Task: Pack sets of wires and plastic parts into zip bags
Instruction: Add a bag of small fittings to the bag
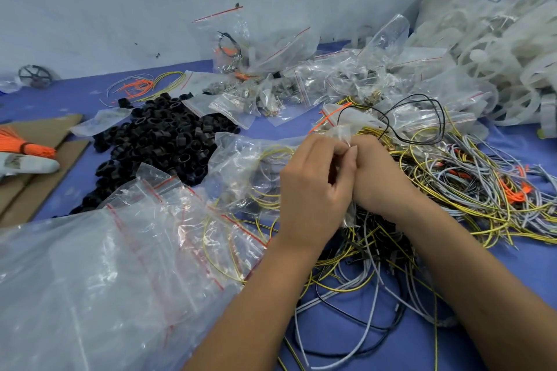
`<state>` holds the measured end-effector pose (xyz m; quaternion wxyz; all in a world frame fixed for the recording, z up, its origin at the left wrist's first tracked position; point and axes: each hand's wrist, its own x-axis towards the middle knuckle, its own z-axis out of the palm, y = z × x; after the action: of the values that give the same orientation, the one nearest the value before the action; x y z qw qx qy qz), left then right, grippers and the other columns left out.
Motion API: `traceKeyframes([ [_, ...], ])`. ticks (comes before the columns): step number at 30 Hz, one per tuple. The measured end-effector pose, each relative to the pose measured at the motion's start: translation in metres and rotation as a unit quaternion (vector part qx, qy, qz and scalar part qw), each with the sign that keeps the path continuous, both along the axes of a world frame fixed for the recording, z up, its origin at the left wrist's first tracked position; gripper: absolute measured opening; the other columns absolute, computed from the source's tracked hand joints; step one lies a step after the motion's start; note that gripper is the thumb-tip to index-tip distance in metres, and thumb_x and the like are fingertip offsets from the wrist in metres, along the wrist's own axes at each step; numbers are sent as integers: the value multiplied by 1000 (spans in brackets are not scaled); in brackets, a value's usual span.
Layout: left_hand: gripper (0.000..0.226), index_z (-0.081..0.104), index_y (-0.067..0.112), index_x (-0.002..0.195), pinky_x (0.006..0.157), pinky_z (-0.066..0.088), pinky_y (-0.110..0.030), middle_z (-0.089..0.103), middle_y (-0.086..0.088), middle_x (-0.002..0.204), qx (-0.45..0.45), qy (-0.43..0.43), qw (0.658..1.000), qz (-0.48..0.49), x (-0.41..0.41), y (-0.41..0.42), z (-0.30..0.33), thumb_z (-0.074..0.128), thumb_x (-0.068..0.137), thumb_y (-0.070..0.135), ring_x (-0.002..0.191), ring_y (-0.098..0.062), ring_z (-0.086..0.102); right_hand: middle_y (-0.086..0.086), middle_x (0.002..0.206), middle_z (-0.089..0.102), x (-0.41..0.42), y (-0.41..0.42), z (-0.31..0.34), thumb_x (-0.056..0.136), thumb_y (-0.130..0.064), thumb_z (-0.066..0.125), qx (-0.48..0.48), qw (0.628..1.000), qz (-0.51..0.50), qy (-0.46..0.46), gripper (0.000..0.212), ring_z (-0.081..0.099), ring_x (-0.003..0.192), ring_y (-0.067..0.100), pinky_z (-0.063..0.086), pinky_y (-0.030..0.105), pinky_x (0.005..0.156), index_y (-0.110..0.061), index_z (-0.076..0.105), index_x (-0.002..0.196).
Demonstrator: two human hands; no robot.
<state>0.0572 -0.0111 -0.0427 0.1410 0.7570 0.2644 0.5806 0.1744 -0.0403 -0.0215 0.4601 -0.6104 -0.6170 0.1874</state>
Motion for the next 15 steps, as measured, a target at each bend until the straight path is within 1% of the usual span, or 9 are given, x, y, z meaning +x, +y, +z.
traceKeyframes([
  [1,12,64,7,84,73,35,-10,61,-1,81,-7,4,1000,-2,0,1,0,72,93,7,74,-13,52,13,68,65,1,1,0,84,6,52,-8,1000,3,4,27,49,67,9,52,45,58,-13,64,68],
  [4,6,67,7,89,76,41,-16,67,-1,89,-36,13,999,-30,-1,2,1,67,95,9,82,-14,60,-4,63,66,1,-1,1,84,12,54,-4,997,10,74,40,55,62,4,49,28,56,-22,70,69],
  [5,7,67,7,91,76,43,-18,67,-1,90,-47,18,998,-40,-2,2,0,65,96,11,83,-14,60,-2,64,67,1,-1,1,86,12,54,0,994,-2,110,40,58,60,6,49,26,56,-21,73,72],
  [6,8,67,8,91,74,45,-22,66,0,89,-54,24,997,-47,-2,2,0,64,97,12,82,-14,60,4,67,70,3,0,0,90,10,54,10,989,-35,146,37,63,61,9,51,28,57,-18,75,78],
  [8,11,68,8,89,69,47,-28,65,0,85,-56,27,997,-55,-3,1,-1,62,97,12,77,-15,59,10,83,75,7,5,0,98,1,54,42,967,-122,218,29,74,75,21,60,37,68,-17,76,97],
  [9,12,67,8,88,67,47,-28,65,0,83,-50,18,997,-47,-4,2,0,61,98,11,75,-14,58,10,87,76,8,6,1,101,-4,55,57,955,-142,256,24,76,81,26,62,36,70,-19,73,105],
  [10,13,67,8,87,67,46,-26,64,1,82,-43,5,999,-29,-5,3,1,60,98,11,74,-13,58,10,87,76,8,6,2,101,-8,58,64,949,-141,275,19,76,81,28,62,31,67,-19,71,110],
  [12,16,65,9,90,70,47,-23,63,2,86,-53,-16,998,22,-9,9,2,55,99,16,78,-11,57,9,80,75,8,6,1,95,-11,70,51,964,-120,233,21,76,69,20,58,23,57,-20,67,114],
  [15,25,66,11,108,87,49,-28,62,3,106,-141,42,989,30,-10,17,-2,50,102,30,98,-10,59,2,72,73,9,4,-3,85,-6,79,23,984,-143,107,31,74,63,15,59,30,59,-22,69,109],
])
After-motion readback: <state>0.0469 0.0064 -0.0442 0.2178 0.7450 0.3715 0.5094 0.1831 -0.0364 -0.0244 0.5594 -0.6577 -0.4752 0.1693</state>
